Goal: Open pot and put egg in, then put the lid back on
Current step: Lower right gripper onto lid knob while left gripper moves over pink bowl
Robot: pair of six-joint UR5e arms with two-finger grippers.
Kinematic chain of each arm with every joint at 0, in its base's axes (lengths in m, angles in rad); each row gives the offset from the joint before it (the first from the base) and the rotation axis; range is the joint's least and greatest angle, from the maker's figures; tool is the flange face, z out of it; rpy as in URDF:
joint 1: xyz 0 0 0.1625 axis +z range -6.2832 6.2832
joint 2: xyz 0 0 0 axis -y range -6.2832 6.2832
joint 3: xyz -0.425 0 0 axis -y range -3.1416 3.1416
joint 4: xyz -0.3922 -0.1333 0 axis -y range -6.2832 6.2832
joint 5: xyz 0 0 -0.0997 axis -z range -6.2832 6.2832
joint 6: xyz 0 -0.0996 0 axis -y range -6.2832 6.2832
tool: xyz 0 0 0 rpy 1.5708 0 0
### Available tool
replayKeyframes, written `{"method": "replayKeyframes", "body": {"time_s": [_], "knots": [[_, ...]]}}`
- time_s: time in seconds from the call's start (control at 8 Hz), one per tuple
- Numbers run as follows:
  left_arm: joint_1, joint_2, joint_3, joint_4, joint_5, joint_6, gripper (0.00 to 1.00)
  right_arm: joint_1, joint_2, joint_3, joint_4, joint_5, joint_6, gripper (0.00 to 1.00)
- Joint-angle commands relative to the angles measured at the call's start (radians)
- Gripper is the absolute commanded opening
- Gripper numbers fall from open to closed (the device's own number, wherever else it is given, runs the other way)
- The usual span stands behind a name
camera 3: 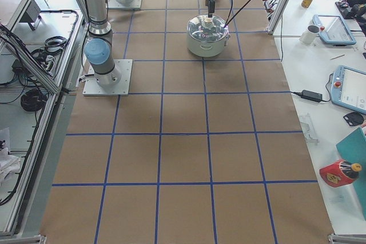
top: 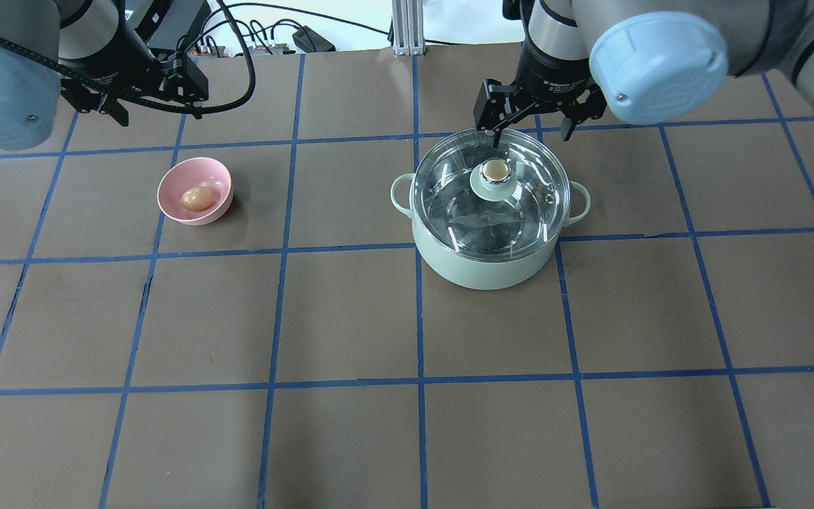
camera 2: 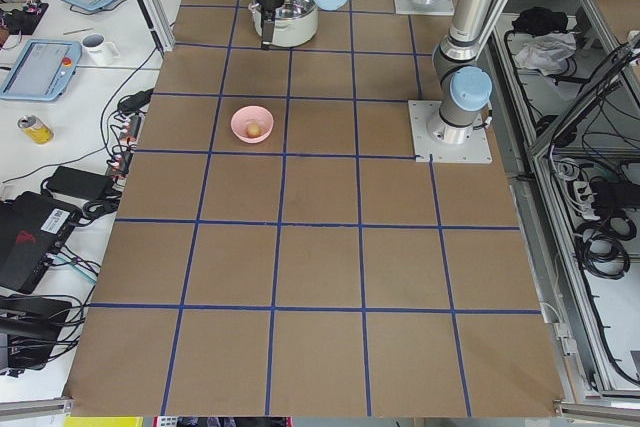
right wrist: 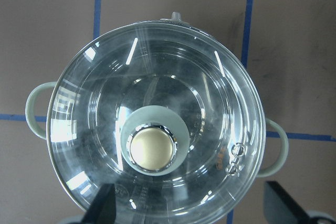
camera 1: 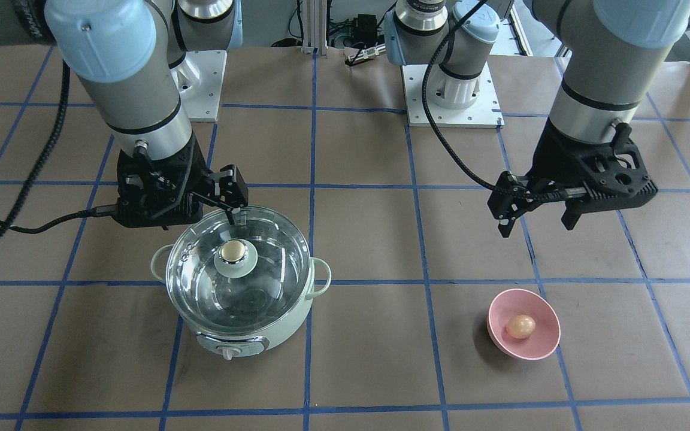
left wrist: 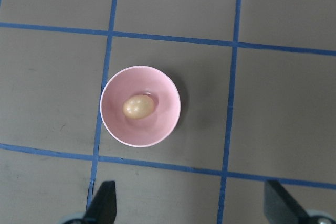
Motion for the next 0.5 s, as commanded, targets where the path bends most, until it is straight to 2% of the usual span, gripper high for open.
{"method": "replayKeyframes", "body": {"time_s": [0.0,0.38], "knots": [[0.060,-0.112,-0.002,0.138,0.000,-0.130,1.00,0.022,0.073,0.010,-0.065,0.002,0.043,1.00],[0.091,-0.214,-0.002,0.157,-0.001,-0.443,1.00,0.022,0.127,0.012,-0.062,0.004,0.058,1.00]]}}
